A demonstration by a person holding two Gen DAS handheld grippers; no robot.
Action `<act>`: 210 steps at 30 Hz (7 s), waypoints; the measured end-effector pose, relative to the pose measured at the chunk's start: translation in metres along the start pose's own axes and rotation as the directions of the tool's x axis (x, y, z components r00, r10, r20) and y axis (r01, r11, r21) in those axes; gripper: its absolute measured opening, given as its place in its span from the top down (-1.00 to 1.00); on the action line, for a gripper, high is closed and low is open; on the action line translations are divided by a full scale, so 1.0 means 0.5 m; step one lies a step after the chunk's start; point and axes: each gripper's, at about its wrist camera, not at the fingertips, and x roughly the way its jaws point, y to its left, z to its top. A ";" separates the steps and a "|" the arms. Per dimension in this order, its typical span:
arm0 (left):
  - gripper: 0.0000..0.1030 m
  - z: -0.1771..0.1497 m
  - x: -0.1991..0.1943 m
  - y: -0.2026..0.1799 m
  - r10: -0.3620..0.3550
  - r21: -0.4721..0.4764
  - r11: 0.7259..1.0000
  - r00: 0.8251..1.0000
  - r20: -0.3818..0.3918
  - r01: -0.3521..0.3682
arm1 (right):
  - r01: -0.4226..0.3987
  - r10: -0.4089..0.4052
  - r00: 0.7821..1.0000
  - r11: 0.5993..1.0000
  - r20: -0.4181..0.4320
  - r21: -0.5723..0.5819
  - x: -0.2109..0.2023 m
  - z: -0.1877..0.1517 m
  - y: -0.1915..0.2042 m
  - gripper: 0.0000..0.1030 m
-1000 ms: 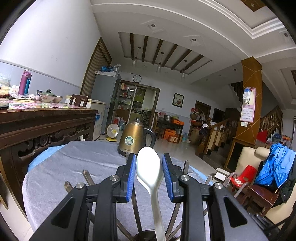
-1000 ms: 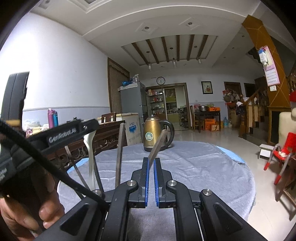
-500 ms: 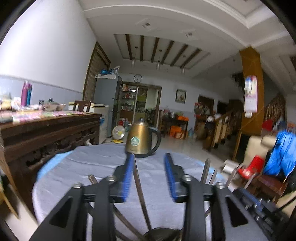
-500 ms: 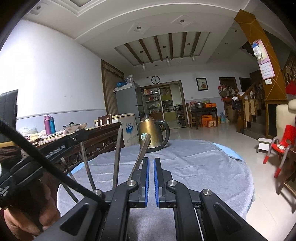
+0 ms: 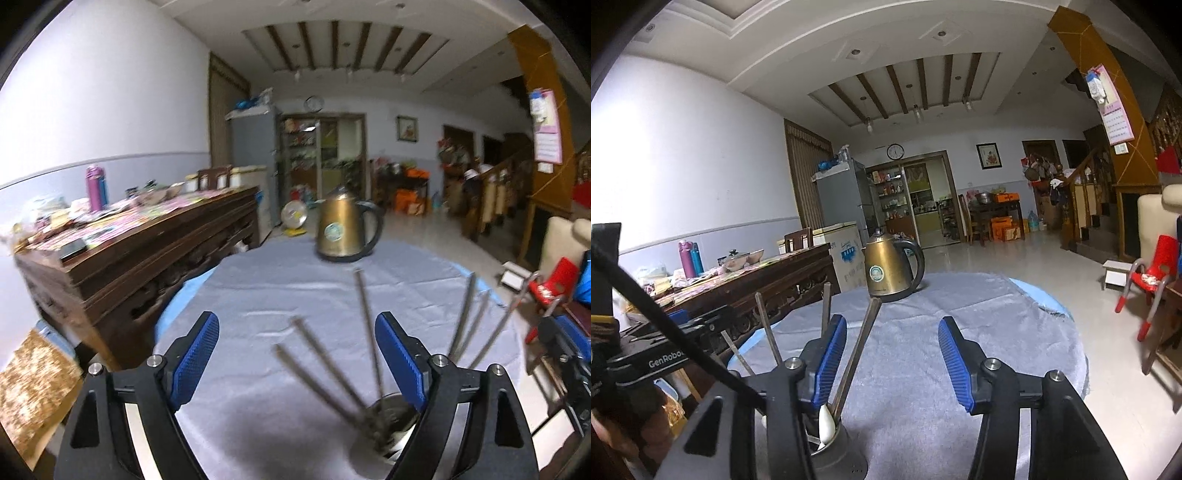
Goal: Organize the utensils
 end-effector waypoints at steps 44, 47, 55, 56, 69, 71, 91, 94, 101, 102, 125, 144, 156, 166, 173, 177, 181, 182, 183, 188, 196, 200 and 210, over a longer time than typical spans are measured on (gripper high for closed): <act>-0.91 -0.003 -0.070 0.046 0.149 0.081 0.987 0.984 -0.095 -0.142 | 0.044 -0.061 0.977 0.995 -0.204 -0.085 -0.006 0.009 0.016 -0.55; -0.91 -0.007 -0.072 0.048 0.149 0.082 0.987 0.983 -0.107 -0.140 | 0.048 -0.067 0.970 0.995 -0.232 -0.087 -0.009 0.013 0.018 -0.55; -0.91 -0.010 -0.072 0.061 0.141 0.066 0.989 0.971 -0.191 -0.131 | 0.041 -0.077 0.950 0.991 -0.302 -0.124 -0.022 0.023 0.043 -0.56; -0.91 -0.011 -0.072 0.062 0.139 0.067 0.990 0.970 -0.200 -0.128 | 0.038 -0.077 0.946 0.991 -0.315 -0.128 -0.022 0.024 0.046 -0.56; -0.91 -0.025 -0.069 0.061 0.133 0.090 0.989 0.964 -0.229 -0.115 | 0.038 -0.087 0.911 0.991 -0.404 -0.129 -0.001 0.016 0.076 -0.57; -0.91 -0.026 -0.067 0.063 0.141 0.090 0.988 0.962 -0.232 -0.123 | 0.041 -0.090 0.903 0.991 -0.420 -0.124 0.005 0.012 0.076 -0.58; -0.91 -0.037 -0.075 0.082 0.157 0.079 0.987 0.958 -0.240 -0.142 | 0.013 -0.080 0.879 0.989 -0.470 -0.144 -0.001 -0.004 0.109 -0.58; -0.91 -0.037 -0.075 0.087 0.156 0.075 0.987 0.959 -0.237 -0.142 | 0.014 -0.086 0.877 0.988 -0.473 -0.154 -0.001 -0.006 0.118 -0.58; -0.91 -0.039 -0.076 0.092 0.154 0.070 0.987 0.960 -0.234 -0.142 | 0.049 -0.132 0.881 0.981 -0.454 -0.190 -0.005 -0.001 0.138 -0.58; -0.91 -0.039 -0.077 0.093 0.154 0.068 0.988 0.960 -0.233 -0.142 | 0.056 -0.141 0.881 0.979 -0.451 -0.196 -0.006 0.000 0.141 -0.58; -0.91 -0.043 -0.085 0.094 0.140 0.071 0.989 0.965 -0.223 -0.127 | 0.096 -0.178 0.863 0.977 -0.473 -0.192 0.005 -0.008 0.143 -0.58; -0.91 -0.045 -0.095 0.089 0.119 0.072 0.992 0.968 -0.220 -0.105 | 0.117 -0.200 0.863 0.972 -0.463 -0.203 0.010 0.000 0.146 -0.58; -0.91 -0.046 -0.098 0.094 0.113 0.065 0.993 0.969 -0.220 -0.101 | 0.119 -0.205 0.867 0.970 -0.454 -0.211 0.008 0.005 0.150 -0.58; -0.91 -0.047 -0.103 0.097 0.103 0.057 0.994 0.970 -0.218 -0.092 | 0.127 -0.212 0.867 0.969 -0.450 -0.212 0.008 0.007 0.151 -0.58; -0.91 -0.047 -0.104 0.098 0.095 0.054 0.995 0.971 -0.220 -0.086 | 0.126 -0.206 0.867 0.971 -0.453 -0.202 0.008 0.009 0.152 -0.58; -0.91 -0.048 -0.107 0.099 0.094 0.049 0.995 0.972 -0.215 -0.085 | 0.134 -0.214 0.868 0.970 -0.449 -0.202 0.008 0.013 0.156 -0.58; -0.91 -0.048 -0.109 0.101 0.095 0.048 0.995 0.973 -0.212 -0.087 | 0.133 -0.212 0.866 0.971 -0.453 -0.200 0.011 0.013 0.164 -0.58; -0.91 -0.048 -0.110 0.101 0.095 0.048 0.995 0.973 -0.212 -0.087 | 0.132 -0.210 0.866 0.971 -0.454 -0.199 0.011 0.012 0.165 -0.58; -0.91 -0.049 -0.111 0.101 0.094 0.048 0.995 0.973 -0.211 -0.086 | 0.131 -0.210 0.866 0.971 -0.453 -0.200 0.011 0.011 0.168 -0.58; -0.91 -0.049 -0.117 0.099 0.093 0.047 0.995 0.975 -0.204 -0.085 | 0.122 -0.208 0.866 0.970 -0.455 -0.211 0.013 0.006 0.180 -0.58; -0.91 -0.047 -0.125 0.092 0.091 0.058 0.995 0.976 -0.199 -0.081 | 0.132 -0.211 0.866 0.971 -0.454 -0.199 0.011 0.008 0.172 -0.58; -0.91 -0.047 -0.132 0.090 0.099 0.066 0.994 0.976 -0.196 -0.088 | 0.131 -0.206 0.868 0.973 -0.453 -0.192 0.010 0.010 0.171 -0.58; -0.91 -0.042 -0.136 0.090 0.113 0.063 0.993 0.974 -0.196 -0.102 | 0.114 -0.189 0.871 0.976 -0.453 -0.186 0.011 0.006 0.178 -0.58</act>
